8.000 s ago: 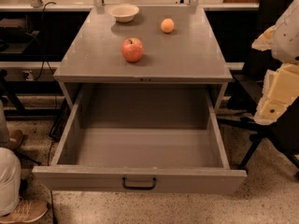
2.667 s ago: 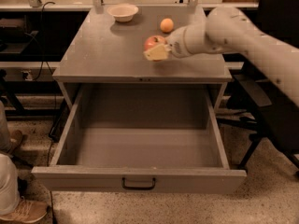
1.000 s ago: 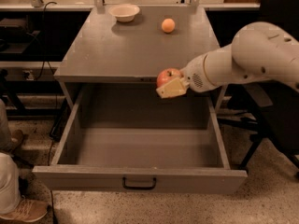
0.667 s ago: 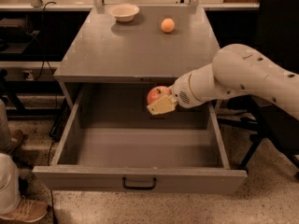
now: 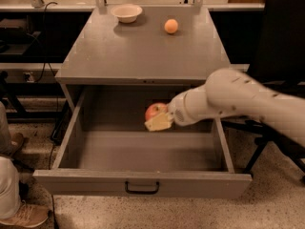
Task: Place apple into top drawer
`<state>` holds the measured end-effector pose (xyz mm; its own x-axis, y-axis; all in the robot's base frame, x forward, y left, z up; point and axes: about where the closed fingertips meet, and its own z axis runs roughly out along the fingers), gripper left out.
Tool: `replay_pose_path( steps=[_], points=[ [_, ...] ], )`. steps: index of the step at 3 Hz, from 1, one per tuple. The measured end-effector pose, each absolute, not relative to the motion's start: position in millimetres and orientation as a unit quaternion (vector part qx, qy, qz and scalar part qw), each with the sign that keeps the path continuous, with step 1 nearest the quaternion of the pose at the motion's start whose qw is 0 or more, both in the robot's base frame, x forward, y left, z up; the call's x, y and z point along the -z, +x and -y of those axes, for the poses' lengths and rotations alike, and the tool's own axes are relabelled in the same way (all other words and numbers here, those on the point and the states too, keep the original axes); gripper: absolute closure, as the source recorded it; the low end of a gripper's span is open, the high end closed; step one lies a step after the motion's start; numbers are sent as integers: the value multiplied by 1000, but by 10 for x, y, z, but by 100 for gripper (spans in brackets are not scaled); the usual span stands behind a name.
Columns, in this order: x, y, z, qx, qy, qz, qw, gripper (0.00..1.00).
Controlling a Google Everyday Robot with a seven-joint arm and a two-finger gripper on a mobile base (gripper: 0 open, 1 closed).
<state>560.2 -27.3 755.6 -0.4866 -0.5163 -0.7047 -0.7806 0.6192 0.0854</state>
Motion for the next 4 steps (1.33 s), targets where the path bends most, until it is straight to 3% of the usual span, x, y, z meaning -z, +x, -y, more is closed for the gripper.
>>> replay_pose_path(
  steps=[2, 3, 4],
  points=[
    [-6746, 5791, -211, -222, -368, -837, 339, 100],
    [-6737, 5835, -240, -222, -365, -835, 347, 85],
    [-6739, 5823, -250, -222, -367, -835, 345, 63]
  ],
)
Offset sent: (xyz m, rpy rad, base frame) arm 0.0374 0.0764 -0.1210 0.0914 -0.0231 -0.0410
